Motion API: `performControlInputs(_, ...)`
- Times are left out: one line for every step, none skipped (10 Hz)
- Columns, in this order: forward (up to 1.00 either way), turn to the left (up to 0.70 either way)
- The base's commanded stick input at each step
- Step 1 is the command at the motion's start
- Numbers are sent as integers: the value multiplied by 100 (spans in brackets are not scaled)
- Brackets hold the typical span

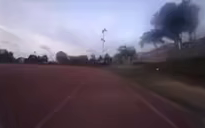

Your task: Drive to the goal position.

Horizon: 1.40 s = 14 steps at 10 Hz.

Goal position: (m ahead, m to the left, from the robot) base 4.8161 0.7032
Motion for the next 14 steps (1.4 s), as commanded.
performControlInputs(70, 0)
performControlInputs(70, 0)
performControlInputs(70, 0)
performControlInputs(70, 0)
performControlInputs(70, 0)
performControlInputs(70, 0)
performControlInputs(70, 0)
performControlInputs(70, 0)
performControlInputs(70, 0)
performControlInputs(70, 0)
performControlInputs(70, -35)
performControlInputs(70, -34)
performControlInputs(70, -22)
performControlInputs(70, -9)
